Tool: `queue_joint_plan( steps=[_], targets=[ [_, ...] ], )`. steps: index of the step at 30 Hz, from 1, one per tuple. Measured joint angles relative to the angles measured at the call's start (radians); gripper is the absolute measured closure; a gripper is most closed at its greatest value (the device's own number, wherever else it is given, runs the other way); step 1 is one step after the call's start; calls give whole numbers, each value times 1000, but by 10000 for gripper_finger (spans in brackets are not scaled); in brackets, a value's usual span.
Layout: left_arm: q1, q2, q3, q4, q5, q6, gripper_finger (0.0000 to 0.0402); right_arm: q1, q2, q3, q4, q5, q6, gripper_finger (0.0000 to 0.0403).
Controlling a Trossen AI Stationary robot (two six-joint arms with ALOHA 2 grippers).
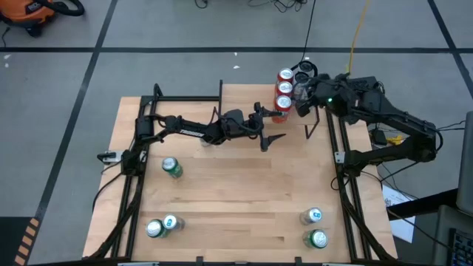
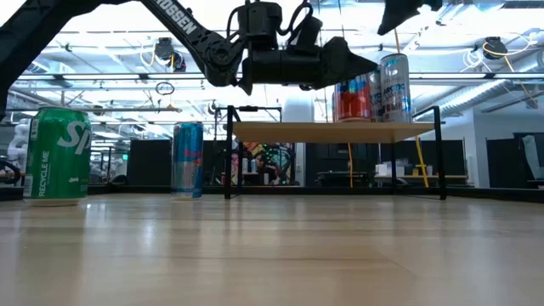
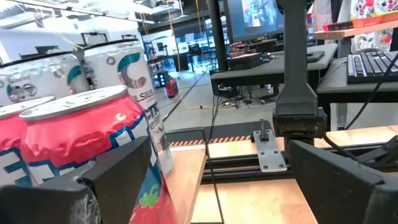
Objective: Place canned beverage on shelf
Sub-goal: Put the red soda can on the shelf aligned with the other red soda cans, then adjust the white-blue soda cans on the shelf
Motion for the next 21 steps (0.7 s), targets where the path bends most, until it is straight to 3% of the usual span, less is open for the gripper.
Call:
queue_joint_plan(
  steps=[7,10,21],
  targets=[
    [21,0,4,5,-2,-2,25,-30,20,80,-151,-5,27,402],
    [18,0,5,2,-2,-2,25,-41,31,80,-197,-61,46,402],
    [-44,-27,5,-101,-46,27,25,-62,46,80,-183,-105,0,403]
  ],
)
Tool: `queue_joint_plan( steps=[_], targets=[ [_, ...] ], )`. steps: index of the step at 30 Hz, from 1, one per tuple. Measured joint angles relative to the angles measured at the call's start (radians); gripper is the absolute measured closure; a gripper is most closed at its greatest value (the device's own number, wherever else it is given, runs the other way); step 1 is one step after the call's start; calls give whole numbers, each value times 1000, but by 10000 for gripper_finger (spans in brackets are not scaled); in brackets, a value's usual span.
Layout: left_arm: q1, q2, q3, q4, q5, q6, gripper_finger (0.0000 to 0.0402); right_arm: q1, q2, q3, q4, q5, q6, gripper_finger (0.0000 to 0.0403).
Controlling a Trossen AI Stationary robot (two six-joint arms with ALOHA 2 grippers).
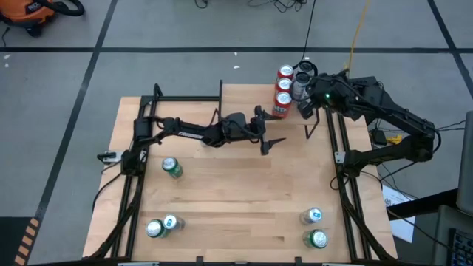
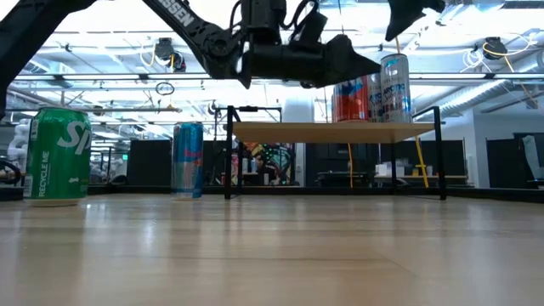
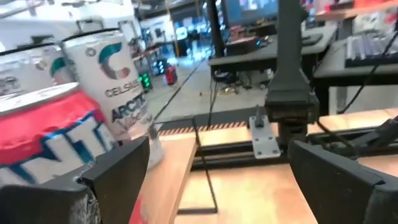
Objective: Place canned beverage on shelf
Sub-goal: Adjust the white-blue soda cans on the shelf
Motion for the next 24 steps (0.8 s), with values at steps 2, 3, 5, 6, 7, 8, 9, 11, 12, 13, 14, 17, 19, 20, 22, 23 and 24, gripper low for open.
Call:
queue_joint_plan(
  steps=[2,3,5,6,7,8,9,11,12,13,14,17,19,20,22,23,24],
  targets=[
    [-5,-26,0,-77,-27,0,25,-28,2,0,-2,-1,-17,403],
    [-6,-38,0,-116,-41,-2,25,-41,5,0,-3,-1,-22,403],
    [-10,-51,0,-181,-67,-17,25,-69,7,0,-13,-3,-25,403],
    [-10,-58,0,-210,-77,-27,25,-86,10,0,-29,-5,-26,403],
    [-10,-66,0,-235,-83,-35,25,-102,12,0,-40,-5,-26,403],
    [-10,-73,0,-246,-88,-41,25,-115,16,0,-49,-15,-26,403],
    [-10,-80,0,-249,-90,-45,25,-127,19,0,-56,-38,-26,403],
    [-10,-91,0,-253,-91,-48,25,-146,21,0,-56,-73,-27,403],
    [-10,-93,0,-253,-91,-48,25,-151,22,0,-54,-88,-28,403],
    [-10,-93,0,-254,-91,-48,25,-155,23,0,-53,-97,-30,403],
    [-10,-93,0,-259,-91,-48,25,-159,23,0,-52,-104,-34,403],
    [-11,-100,0,-261,-91,-48,25,-181,28,0,-51,-109,-40,403],
    [-11,-103,0,-262,-91,-49,25,-192,29,0,-54,-109,-40,403],
    [-11,-102,0,-266,-91,-49,25,-195,30,0,-61,-113,-40,403],
    [-11,-100,0,-274,-91,-49,25,-201,34,0,-69,-134,-40,403],
    [-10,-100,0,-273,-91,-49,25,-202,36,1,-71,-141,-40,403],
    [-10,-100,0,-271,-91,-49,25,-202,38,1,-74,-145,-37,403]
  ],
)
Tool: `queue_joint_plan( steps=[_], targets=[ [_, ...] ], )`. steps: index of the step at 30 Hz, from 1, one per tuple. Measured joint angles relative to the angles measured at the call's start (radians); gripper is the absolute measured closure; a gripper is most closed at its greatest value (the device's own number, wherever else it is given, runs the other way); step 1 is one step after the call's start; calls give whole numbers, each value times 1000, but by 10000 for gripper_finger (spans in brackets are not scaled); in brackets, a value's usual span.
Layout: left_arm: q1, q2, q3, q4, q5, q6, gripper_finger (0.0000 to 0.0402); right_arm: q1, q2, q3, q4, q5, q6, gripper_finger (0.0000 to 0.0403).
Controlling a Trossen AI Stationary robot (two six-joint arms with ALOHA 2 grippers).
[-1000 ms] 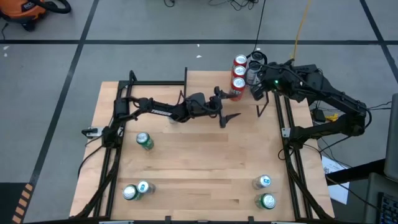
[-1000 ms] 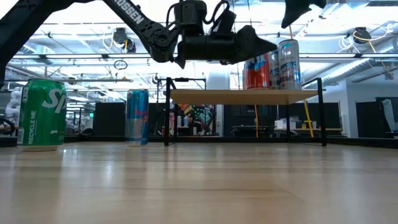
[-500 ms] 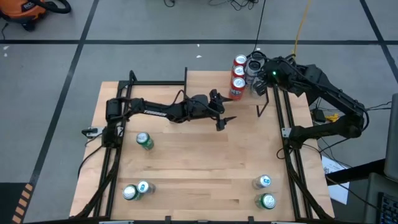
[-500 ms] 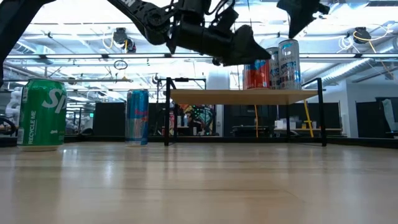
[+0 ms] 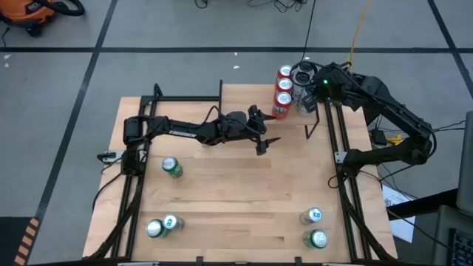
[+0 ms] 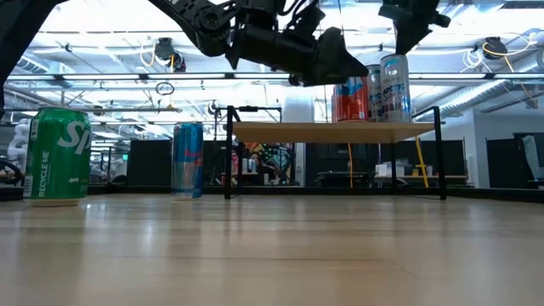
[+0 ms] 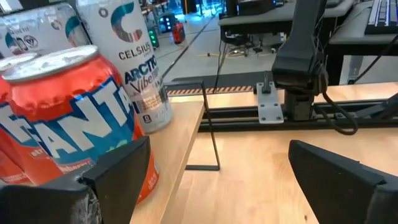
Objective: Place canned beverage on shelf
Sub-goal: Adjust the white-blue soda cans on the shelf
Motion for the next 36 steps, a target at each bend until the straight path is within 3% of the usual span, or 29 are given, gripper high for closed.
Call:
queue_joint_plan(
  steps=[12,22,36],
  targets=[
    [2,0,0,3,0,-2,25,0,-7,5,-37,-92,16,403],
    [2,0,0,3,0,1,25,4,-5,97,-89,-133,13,403],
    [2,0,0,3,0,-6,25,3,42,104,-24,-119,-38,403]
  ],
)
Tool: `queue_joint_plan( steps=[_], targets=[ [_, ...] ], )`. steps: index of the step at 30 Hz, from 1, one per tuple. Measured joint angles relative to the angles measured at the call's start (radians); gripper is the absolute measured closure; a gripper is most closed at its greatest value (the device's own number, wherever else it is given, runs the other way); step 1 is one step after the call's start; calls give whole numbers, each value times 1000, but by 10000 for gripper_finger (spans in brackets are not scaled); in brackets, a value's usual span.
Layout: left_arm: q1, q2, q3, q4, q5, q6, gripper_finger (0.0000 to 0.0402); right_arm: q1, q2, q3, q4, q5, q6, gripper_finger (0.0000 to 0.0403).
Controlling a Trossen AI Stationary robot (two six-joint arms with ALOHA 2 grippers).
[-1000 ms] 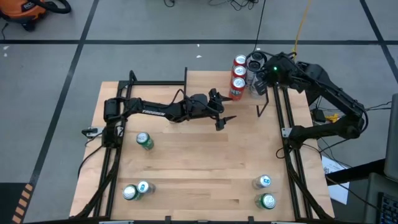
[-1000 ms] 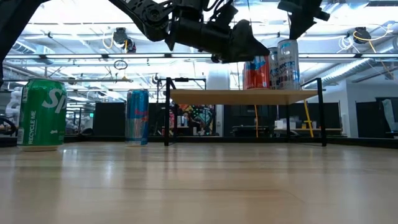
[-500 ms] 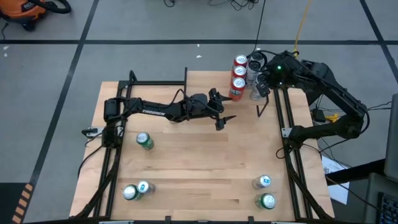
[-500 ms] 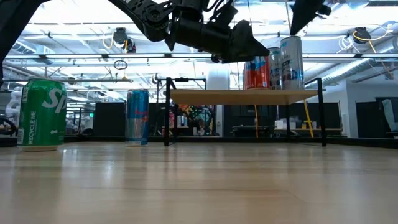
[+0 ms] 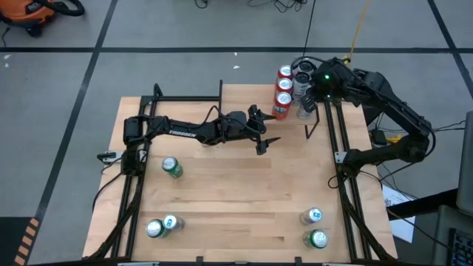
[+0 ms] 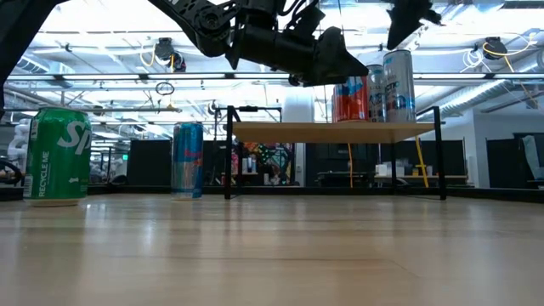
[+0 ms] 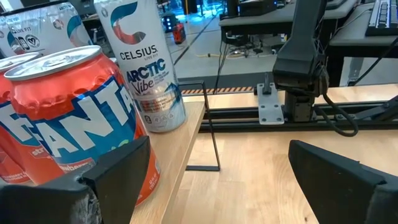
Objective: Place canned beverage on shelf
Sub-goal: Adjust the white-blue soda cans on the shelf
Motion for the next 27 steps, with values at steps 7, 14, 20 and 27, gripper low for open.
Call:
queue_joint_plan(
  steps=[7,14,20,27],
  targets=[
    [0,0,0,-4,-2,0,25,0,49,2,-25,-1,-14,403],
    [4,0,-1,-7,-3,1,25,0,30,2,-50,-35,-27,403],
    [6,0,-1,-20,-3,0,25,0,6,1,-59,-62,-74,403],
    [6,0,-1,-20,-3,0,25,0,5,1,-67,-105,-103,403]
  ],
)
